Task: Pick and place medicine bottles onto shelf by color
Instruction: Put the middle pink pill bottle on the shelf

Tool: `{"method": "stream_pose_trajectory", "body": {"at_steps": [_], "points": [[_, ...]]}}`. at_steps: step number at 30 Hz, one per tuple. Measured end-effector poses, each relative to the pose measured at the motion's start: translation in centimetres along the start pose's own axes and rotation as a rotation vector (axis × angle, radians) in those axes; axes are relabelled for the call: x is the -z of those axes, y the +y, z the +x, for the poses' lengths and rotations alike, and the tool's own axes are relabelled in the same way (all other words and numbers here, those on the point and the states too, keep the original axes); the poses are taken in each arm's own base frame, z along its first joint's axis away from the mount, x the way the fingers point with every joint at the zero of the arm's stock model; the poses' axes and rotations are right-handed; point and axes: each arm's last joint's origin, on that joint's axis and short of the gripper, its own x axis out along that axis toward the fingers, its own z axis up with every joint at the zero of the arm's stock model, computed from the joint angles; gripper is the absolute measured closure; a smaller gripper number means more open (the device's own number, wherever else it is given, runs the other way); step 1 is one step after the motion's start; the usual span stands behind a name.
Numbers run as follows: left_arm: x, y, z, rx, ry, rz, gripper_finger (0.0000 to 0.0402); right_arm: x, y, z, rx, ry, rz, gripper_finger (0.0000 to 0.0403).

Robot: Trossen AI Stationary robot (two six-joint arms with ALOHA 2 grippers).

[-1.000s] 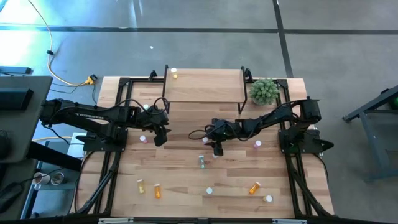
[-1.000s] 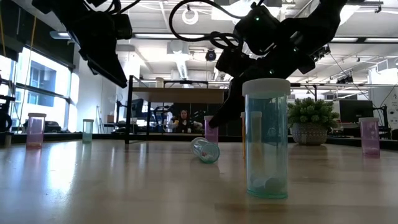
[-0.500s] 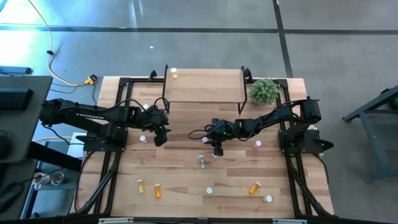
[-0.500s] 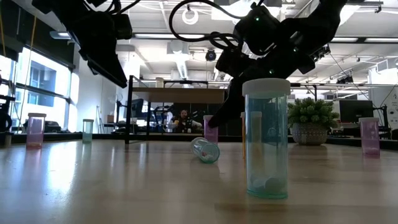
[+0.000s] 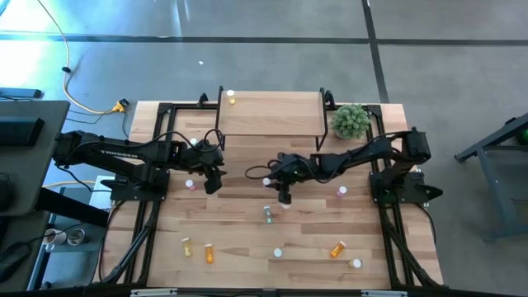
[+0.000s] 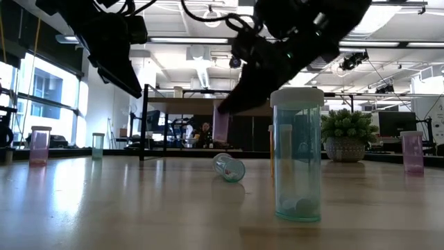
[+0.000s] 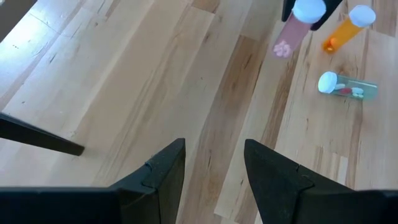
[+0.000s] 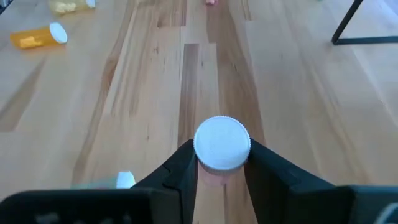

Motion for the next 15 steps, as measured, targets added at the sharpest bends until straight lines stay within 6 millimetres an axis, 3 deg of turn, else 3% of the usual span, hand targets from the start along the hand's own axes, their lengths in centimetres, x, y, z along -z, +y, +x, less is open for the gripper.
{"method": "stream_pose_trajectory", "body": {"at_steps": [9, 15], "points": [[0.0, 0.0, 0.0, 0.0, 0.0, 0.0, 0.0245, -6.5, -2.8, -1.5, 0.065, -0.038, -0.01, 0.0299], [0.0, 0.0, 0.0, 0.0, 0.0, 0.0, 0.0245, -9.5, -5.8, -3.1, 0.133, -0.073, -0.037, 0.03]]}}
